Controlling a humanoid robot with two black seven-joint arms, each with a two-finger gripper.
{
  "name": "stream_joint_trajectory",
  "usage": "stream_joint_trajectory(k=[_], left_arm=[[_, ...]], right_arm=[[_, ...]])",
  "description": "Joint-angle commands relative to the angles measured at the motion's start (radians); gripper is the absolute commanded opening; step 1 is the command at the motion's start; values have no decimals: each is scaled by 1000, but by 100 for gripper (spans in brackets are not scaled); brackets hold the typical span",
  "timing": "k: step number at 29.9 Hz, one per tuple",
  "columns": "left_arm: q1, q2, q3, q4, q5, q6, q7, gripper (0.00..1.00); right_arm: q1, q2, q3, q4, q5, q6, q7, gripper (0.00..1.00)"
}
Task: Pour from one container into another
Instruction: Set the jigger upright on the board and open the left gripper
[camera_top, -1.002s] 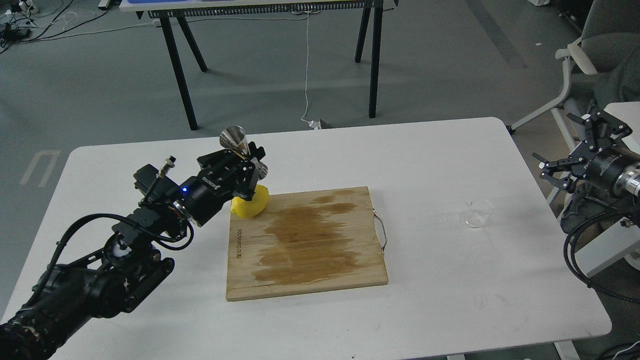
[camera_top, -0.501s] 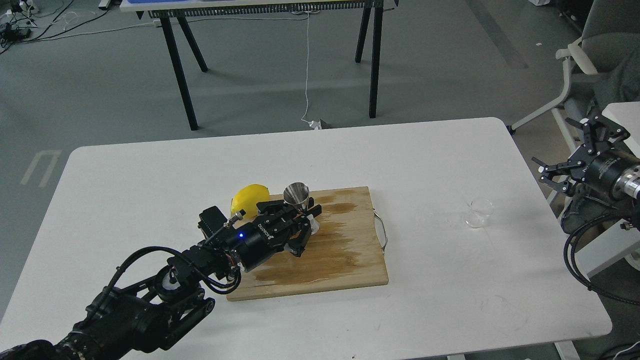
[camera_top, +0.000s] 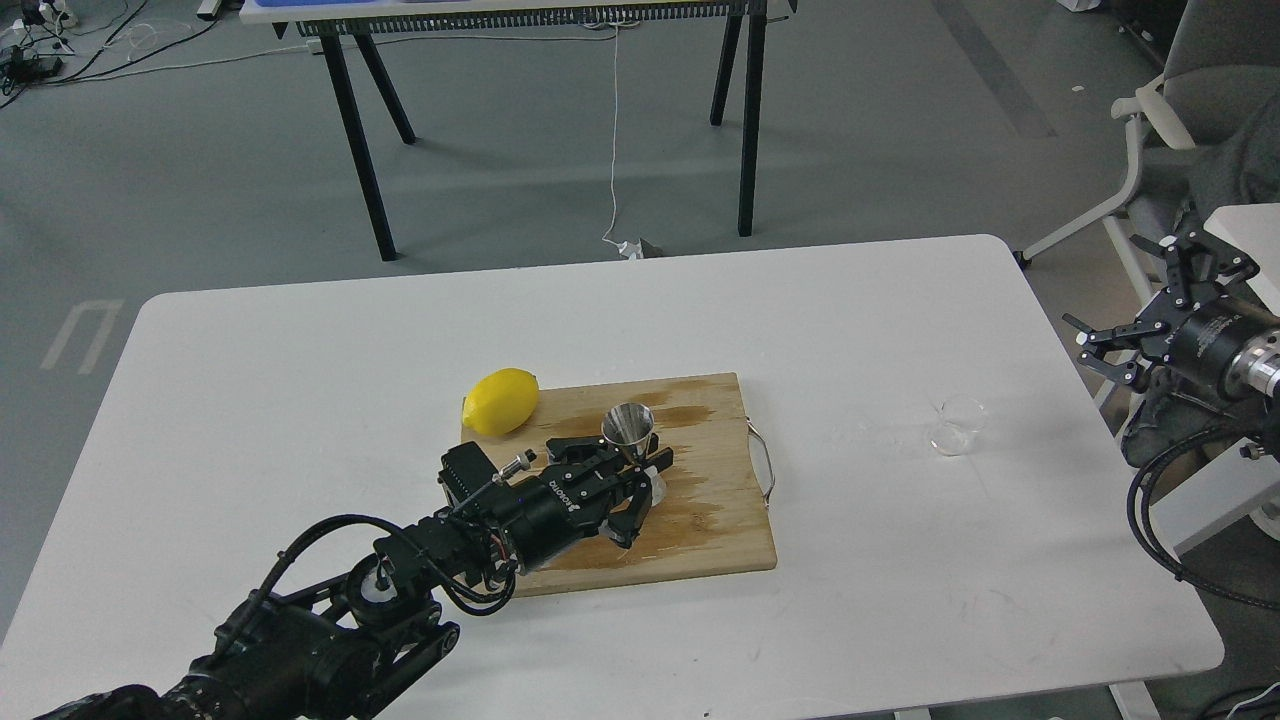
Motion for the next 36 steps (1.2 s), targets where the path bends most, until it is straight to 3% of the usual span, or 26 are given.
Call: stream_joint_trajectory(k=[1, 9, 15, 22, 30, 36], left_arm=[[-6, -1, 0, 26, 0, 0, 0, 14], [-9, -4, 0, 80, 0, 0, 0, 19], [-12, 1, 0, 81, 0, 0, 0, 41], [-12, 4, 0, 81, 0, 0, 0, 59], [-6, 16, 0, 80, 0, 0, 0, 92], [0, 25, 2, 81, 0, 0, 0, 95]], right_arm=[[-1, 0, 2, 2, 0, 0, 0, 100], [-3, 0, 2, 5, 2, 0, 0, 100], [-1, 0, 0, 5, 2, 0, 0, 100], [-3, 0, 0, 5, 2, 0, 0, 100], [-3, 0, 3, 6, 3, 0, 0, 100], [-5, 2, 2, 6, 3, 0, 0, 100]])
